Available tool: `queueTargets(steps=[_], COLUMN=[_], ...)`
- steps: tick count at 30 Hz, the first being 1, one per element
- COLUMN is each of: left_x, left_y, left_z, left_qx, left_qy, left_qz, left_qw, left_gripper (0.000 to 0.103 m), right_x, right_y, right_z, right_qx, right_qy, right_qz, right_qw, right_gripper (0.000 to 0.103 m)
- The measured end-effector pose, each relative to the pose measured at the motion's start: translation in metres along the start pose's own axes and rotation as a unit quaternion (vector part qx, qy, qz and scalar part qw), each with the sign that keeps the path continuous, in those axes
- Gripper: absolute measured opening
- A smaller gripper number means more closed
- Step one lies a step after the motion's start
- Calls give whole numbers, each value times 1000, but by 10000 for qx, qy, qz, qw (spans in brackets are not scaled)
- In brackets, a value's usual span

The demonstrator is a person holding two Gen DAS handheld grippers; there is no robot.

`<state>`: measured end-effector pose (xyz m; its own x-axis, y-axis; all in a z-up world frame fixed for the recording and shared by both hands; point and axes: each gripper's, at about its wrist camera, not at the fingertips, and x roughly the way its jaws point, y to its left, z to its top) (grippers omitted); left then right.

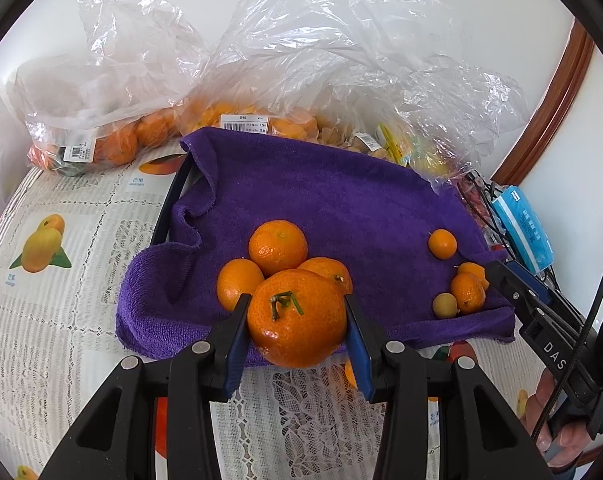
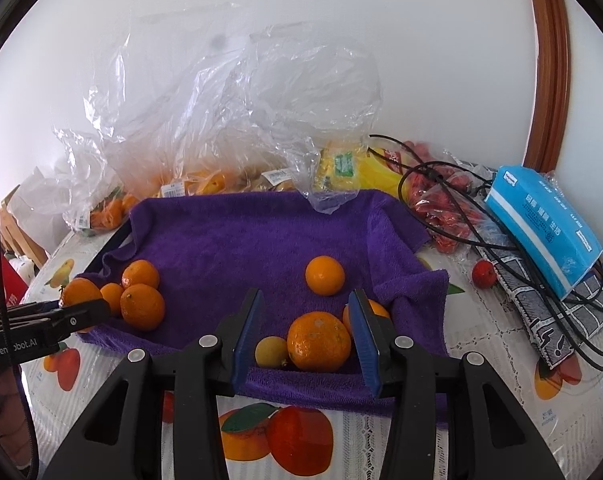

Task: Organize fruits
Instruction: 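Lift both held oranges and carry them onto the purple towel, then open the right tool to release its orange on the towel, then lower the left-held orange onto the towel and open the left tool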

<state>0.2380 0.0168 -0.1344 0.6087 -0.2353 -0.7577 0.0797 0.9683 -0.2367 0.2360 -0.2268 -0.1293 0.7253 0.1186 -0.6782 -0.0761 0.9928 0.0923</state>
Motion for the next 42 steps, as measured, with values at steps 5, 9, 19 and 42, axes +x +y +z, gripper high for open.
queueTargets(steps=[5,9,19,42], left_x=[0,1,1,23], left_y=[4,9,21,-43], left_z=[1,3,6,17], left_qx=[-76,-240,-466,90], left_qy=[-22,-30,-178,-228], left_qz=[33,59,135,-171], left_qw=[10000,9997,9987,9996], left_gripper=[41,41,41,41], right_x=[-1,0,0,-7], right_y=[0,1,12,-6], right_z=[0,1,-3,1], right_qx=[-1,12,-122,222], right_qy=[-10,-21,68,112], right_qz=[-8,-20,83,252], right_qw=[10000,10000,9999,9994], right_gripper=[47,48,48,48])
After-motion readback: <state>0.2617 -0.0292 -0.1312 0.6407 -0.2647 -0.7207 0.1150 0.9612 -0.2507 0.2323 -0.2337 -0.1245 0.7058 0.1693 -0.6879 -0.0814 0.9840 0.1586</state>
